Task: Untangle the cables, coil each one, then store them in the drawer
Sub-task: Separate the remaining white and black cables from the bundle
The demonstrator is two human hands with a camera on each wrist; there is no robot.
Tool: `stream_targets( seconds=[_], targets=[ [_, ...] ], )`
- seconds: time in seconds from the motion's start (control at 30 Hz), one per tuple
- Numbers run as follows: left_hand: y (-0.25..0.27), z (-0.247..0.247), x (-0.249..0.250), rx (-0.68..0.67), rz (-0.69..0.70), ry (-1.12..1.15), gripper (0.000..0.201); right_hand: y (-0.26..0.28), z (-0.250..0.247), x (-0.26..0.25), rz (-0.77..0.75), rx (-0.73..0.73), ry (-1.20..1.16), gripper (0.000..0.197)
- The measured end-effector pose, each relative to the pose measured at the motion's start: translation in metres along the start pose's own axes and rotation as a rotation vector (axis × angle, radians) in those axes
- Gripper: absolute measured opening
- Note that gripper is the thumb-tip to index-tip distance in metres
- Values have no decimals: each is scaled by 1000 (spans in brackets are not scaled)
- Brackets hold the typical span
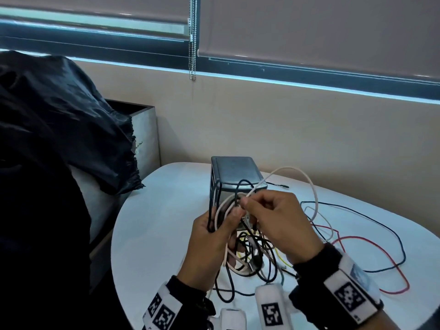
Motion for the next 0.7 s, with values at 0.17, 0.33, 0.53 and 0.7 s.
stream_targets(
  seconds=[0.17, 0.33, 0.53, 0.7],
  targets=[
    [1, 5, -4, -74, -50, 96, 34, 0, 3, 9, 115, -4, -50, 29],
    [-1, 3, -6, -52, -87, 90, 35, -8, -28, -11, -22, 184, -80, 28],
    [1, 7, -6, -159, -124, 87, 25, -14, -48, -6, -11, 276, -123, 26],
    [6, 1, -11, -266, -145, 173, 49, -7, -42, 8, 80, 77, 52, 39]
  ],
)
Point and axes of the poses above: each hand's wrist, its own y-axis away from the middle knuckle, its own z-axis out of the palm, x = y × z, the point moved 8 cm from there along -y, towards the middle knuckle, and after that the axes turned 10 degrees about x, right-handed, at the moved point
